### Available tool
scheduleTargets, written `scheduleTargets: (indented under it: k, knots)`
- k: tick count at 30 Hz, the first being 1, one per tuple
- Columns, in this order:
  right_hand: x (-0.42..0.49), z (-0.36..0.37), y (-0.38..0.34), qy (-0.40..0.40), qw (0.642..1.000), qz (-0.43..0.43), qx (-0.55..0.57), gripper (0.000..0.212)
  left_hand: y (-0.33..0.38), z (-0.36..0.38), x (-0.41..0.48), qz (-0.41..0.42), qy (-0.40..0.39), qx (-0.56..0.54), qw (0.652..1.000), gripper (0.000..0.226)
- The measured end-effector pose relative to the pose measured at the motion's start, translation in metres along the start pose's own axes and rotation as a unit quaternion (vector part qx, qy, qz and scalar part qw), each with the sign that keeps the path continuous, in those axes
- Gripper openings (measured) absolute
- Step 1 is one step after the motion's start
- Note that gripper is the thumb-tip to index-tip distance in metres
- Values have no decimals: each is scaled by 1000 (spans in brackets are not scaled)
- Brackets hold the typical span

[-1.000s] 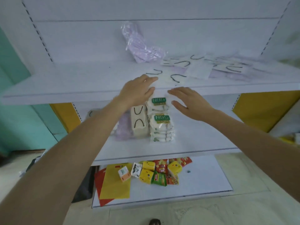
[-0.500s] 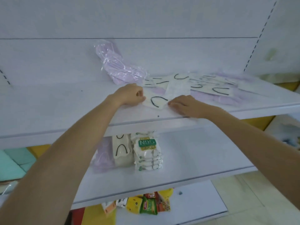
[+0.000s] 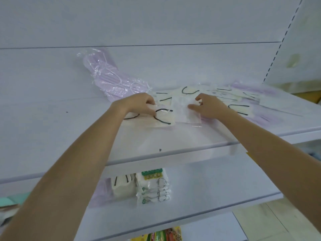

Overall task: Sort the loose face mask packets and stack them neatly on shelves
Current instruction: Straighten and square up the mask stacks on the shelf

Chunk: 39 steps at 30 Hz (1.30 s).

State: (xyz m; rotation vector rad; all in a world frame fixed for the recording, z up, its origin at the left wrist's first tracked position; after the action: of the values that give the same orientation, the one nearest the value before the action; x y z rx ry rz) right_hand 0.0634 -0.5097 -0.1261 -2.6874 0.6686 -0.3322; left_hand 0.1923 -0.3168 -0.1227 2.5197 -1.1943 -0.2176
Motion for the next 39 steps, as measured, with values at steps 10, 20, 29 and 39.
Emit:
scheduleTargets:
  k: [10, 20, 29, 39]
  knots:
    - [57, 31, -55, -122, 988, -52, -84, 52, -69, -42, -18, -128, 364, -465, 797, 8]
    - [88, 35, -55, -49, 998, -4, -37, 57, -33, -8, -3, -164, 100, -565, 803, 16]
    - [86, 57, -52, -16, 996, 39, -73, 59, -47, 2, 5, -223, 117, -405, 879, 12]
    - [73, -10, -38, 288, 842, -10, 456, 9, -66, -41, -16, -170, 409, -396, 804, 15]
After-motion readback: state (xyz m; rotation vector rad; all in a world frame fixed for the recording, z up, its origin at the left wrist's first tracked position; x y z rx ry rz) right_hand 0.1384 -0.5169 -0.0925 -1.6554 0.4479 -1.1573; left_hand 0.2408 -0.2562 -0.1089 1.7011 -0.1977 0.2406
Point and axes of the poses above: each hand's wrist, its own x-axis towards the middle knuckle, its own z-axis out of the palm, y = z × x, the point moved 6 cm from there along x, towards the middle knuckle
